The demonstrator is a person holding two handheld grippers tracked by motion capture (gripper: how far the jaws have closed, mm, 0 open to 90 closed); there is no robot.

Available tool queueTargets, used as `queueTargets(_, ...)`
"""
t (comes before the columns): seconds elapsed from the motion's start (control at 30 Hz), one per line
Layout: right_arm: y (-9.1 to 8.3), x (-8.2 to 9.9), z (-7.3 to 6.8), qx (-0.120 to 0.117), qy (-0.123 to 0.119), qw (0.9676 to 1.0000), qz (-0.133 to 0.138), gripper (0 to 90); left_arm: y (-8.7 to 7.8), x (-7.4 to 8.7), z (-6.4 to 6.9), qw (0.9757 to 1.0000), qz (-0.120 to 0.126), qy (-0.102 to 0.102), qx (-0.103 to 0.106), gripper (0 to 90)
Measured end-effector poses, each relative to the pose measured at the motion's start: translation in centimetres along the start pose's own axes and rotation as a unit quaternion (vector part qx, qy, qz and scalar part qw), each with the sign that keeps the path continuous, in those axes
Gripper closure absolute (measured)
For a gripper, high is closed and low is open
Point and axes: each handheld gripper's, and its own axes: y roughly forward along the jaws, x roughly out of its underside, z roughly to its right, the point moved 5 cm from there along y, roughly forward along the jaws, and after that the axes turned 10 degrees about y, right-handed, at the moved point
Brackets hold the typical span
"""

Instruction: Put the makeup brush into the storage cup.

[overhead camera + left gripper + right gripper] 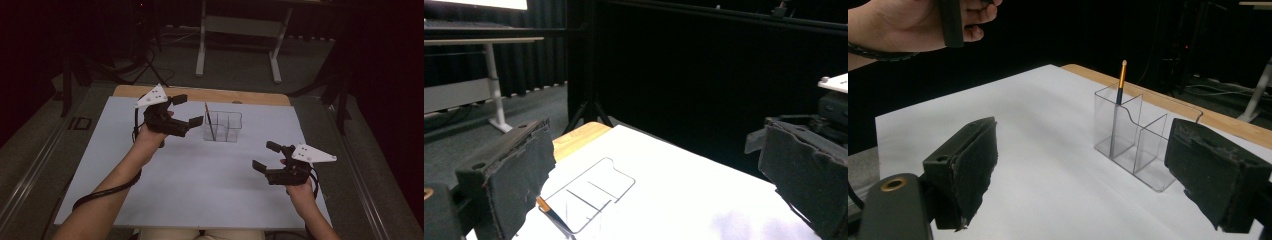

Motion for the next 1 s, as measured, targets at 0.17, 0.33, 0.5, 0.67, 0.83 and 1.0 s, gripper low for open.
queueTargets(0.17, 0.1, 0.0, 0.0, 0.000, -0.002, 1.0000, -0.003, 13.8, -0.6, 0.1, 0.6, 1.0000, 0.003, 0.001, 0.006, 2.2)
queueTargets(0.33, 0.1, 0.0, -0.1, 0.000, -0.002, 1.0000, -0.003, 13.7, -1.2, 0.7, 1.2, 1.0000, -0.001, 0.003, 0.008, 2.2)
queueTargets(0.5, 0.0, 0.0, 0.0, -0.001, 0.002, 1.0000, -0.001, 13.8, -2.3, 1.4, 1.5, 1.0000, 0.001, -0.001, 0.007, 2.2)
queueTargets(0.67, 0.0, 0.0, -0.1, -0.001, 0.000, 1.0000, -0.001, 13.8, -3.4, 2.2, 1.7, 1.0000, -0.002, -0.007, 0.003, 2.2)
queueTargets(0.83, 0.0, -0.1, -0.2, -0.004, 0.000, 1.0000, 0.000, 13.8, -4.5, 2.8, 1.9, 1.0000, -0.001, -0.007, -0.004, 2.2)
queueTargets(1.0, 0.1, 0.0, -0.2, -0.004, 0.001, 1.0000, -0.003, 13.8, -5.5, 3.4, 2.4, 1.0000, -0.005, -0.001, -0.008, 2.2)
